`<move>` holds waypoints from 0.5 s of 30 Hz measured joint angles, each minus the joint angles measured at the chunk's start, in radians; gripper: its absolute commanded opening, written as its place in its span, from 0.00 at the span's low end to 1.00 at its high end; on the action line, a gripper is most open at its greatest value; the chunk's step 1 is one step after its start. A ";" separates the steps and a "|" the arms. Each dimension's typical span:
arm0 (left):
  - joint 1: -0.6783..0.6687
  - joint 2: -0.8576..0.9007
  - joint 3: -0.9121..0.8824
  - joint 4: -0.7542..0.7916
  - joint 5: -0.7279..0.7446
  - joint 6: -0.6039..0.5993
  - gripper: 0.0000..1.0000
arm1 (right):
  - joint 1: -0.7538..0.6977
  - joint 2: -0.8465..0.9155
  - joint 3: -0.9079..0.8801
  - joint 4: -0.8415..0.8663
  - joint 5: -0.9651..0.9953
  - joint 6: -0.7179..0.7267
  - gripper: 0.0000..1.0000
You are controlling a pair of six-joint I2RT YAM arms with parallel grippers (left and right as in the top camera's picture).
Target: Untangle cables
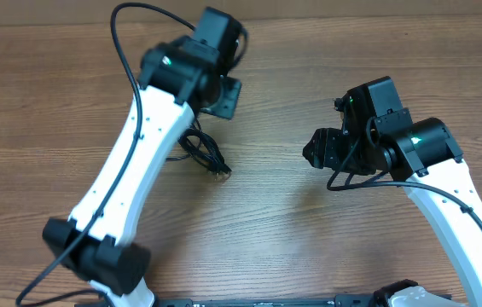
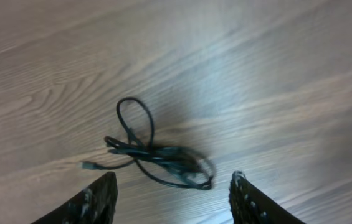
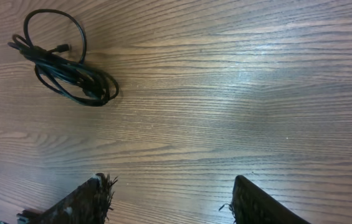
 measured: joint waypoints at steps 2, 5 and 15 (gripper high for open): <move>0.044 0.042 -0.003 -0.010 0.065 0.121 0.59 | 0.000 0.000 0.000 -0.001 0.000 -0.003 0.62; 0.115 0.120 -0.015 -0.061 0.207 0.317 0.61 | 0.000 0.000 0.000 -0.004 0.000 -0.012 0.62; 0.210 0.299 -0.022 -0.113 0.348 0.575 0.63 | 0.000 0.000 0.000 -0.013 0.000 -0.034 0.63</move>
